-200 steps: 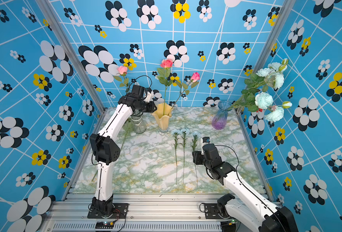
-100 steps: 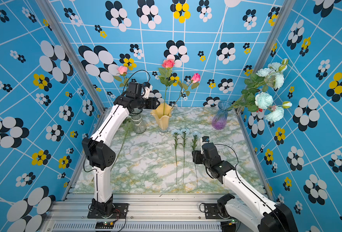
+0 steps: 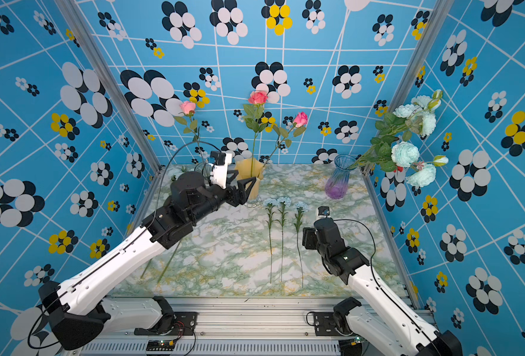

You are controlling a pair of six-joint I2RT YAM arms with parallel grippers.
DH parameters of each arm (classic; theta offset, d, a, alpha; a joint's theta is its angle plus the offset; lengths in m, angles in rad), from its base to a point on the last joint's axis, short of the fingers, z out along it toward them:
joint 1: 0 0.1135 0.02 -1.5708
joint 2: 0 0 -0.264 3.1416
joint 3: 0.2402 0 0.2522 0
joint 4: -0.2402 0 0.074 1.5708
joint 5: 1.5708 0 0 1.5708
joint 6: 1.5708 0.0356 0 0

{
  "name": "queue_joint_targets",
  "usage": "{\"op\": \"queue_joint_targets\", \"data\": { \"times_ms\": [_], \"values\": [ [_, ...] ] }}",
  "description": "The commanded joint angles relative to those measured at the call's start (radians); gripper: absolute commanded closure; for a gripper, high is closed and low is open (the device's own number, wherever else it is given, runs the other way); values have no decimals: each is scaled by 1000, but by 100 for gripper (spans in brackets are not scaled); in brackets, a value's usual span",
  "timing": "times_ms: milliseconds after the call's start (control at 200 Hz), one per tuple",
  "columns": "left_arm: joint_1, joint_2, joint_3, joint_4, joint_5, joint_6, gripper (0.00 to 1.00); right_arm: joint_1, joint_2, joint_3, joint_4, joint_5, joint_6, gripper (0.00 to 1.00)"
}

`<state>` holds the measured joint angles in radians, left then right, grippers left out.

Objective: Pick out blue flowers from the vase
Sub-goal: Move the vase to the center of the board.

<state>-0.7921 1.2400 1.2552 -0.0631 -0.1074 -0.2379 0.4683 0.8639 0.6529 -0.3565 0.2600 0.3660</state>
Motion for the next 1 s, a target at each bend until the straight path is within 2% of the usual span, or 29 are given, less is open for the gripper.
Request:
{"op": "queue_joint_targets", "data": {
  "times_ms": [0,175,270,400,615,714,844,994],
  "values": [
    [-29,-53,-194,175,-127,-52,24,-9,-37,85,-52,53,-40,31],
    [-31,-130,-436,276,-196,-52,24,-62,128,342,-185,102,-119,32],
    [19,-145,-480,282,-207,-44,24,-93,219,479,-256,149,-156,33],
    [91,-150,-522,316,-146,-75,24,-194,289,605,-280,162,-208,32],
    [117,-128,-537,346,-102,-98,24,-423,373,712,-283,-2,-182,33],
    [117,-118,-536,358,-84,-103,24,-486,404,714,-259,-77,-153,35],
    [117,-109,-531,359,-67,-107,24,-522,477,755,-246,-129,-145,38],
    [117,-129,-535,344,-73,-103,24,-524,620,906,-313,-197,-184,43]
  ]
}}
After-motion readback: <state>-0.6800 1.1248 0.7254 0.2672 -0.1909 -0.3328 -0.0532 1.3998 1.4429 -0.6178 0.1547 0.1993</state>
